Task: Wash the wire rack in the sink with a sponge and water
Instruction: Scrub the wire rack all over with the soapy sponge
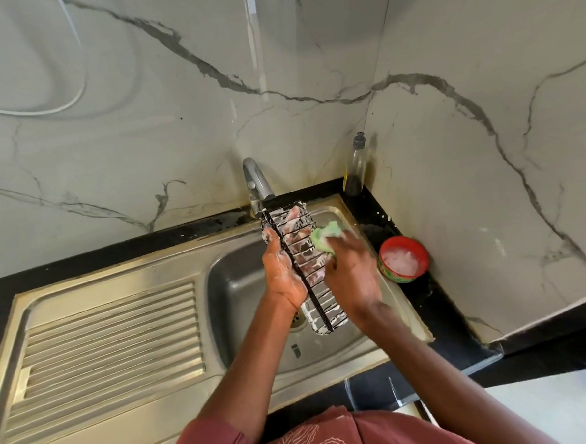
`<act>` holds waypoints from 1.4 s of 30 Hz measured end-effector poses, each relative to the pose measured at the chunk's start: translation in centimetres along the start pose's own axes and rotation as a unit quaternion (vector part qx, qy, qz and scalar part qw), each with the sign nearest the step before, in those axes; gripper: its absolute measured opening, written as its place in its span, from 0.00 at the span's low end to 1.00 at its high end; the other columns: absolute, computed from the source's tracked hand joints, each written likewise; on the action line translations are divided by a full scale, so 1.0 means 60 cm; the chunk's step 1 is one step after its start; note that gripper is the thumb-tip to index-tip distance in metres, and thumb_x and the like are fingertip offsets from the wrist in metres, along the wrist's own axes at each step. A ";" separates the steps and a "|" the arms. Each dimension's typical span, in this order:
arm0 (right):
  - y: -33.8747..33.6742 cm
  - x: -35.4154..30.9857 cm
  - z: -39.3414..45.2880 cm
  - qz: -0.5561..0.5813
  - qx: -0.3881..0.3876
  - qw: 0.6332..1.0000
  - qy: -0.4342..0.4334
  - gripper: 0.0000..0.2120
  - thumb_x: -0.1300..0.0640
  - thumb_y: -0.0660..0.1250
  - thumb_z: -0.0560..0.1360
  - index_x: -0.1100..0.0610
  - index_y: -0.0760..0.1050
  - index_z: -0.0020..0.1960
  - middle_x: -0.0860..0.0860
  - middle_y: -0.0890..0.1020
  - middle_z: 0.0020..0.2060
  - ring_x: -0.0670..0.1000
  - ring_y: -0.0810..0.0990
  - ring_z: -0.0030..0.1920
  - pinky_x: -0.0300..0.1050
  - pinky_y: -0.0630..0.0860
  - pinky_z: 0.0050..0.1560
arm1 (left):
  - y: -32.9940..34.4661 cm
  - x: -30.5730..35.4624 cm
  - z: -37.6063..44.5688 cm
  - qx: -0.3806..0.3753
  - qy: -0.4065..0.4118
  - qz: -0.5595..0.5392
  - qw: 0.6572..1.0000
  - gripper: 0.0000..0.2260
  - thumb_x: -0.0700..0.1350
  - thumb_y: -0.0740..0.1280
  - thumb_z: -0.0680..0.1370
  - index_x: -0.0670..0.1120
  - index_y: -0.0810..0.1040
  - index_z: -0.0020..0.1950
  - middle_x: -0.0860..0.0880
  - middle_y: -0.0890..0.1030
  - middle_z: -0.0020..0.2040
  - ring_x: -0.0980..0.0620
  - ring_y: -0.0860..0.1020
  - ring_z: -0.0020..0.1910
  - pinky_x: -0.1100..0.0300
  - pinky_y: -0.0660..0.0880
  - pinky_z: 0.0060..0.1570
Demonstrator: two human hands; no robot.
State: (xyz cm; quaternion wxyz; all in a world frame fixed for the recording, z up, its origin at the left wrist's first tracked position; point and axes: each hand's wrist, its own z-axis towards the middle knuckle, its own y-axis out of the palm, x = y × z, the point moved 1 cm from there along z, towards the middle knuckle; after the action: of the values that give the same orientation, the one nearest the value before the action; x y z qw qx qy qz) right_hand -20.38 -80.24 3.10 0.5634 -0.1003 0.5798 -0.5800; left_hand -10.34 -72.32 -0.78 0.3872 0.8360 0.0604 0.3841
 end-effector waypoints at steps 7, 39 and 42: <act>0.008 -0.013 -0.018 -0.004 -0.083 0.995 -0.047 0.19 0.71 0.64 0.75 0.57 0.79 0.63 0.53 0.79 0.62 0.50 0.83 0.48 0.40 0.82 0.41 | -0.017 -0.003 0.011 0.049 -0.014 -0.023 0.998 0.30 0.67 0.60 0.81 0.44 0.85 0.63 0.41 0.87 0.52 0.40 0.84 0.55 0.46 0.75 0.63; -0.001 -0.020 -0.053 -0.020 -0.088 0.991 -0.098 0.21 0.73 0.68 0.68 0.56 0.85 0.56 0.53 0.84 0.55 0.49 0.84 0.40 0.36 0.78 0.31 | -0.047 0.030 0.036 0.120 0.031 -0.081 0.989 0.31 0.69 0.57 0.81 0.47 0.76 0.72 0.43 0.81 0.64 0.39 0.78 0.64 0.43 0.75 0.62; 0.006 -0.025 -0.059 -0.010 -0.110 0.988 -0.106 0.20 0.69 0.70 0.70 0.53 0.85 0.57 0.51 0.84 0.57 0.50 0.84 0.45 0.36 0.78 0.34 | -0.052 0.031 0.041 0.111 0.024 -0.090 0.989 0.31 0.69 0.56 0.82 0.46 0.79 0.67 0.42 0.84 0.56 0.40 0.80 0.57 0.45 0.77 0.55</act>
State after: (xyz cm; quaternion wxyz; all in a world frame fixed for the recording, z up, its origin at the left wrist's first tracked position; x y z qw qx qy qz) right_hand -22.40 -76.96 2.53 0.6013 -0.2281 0.5760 -0.5045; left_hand -6.75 -70.89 -2.84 0.3238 0.8556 0.1868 0.3581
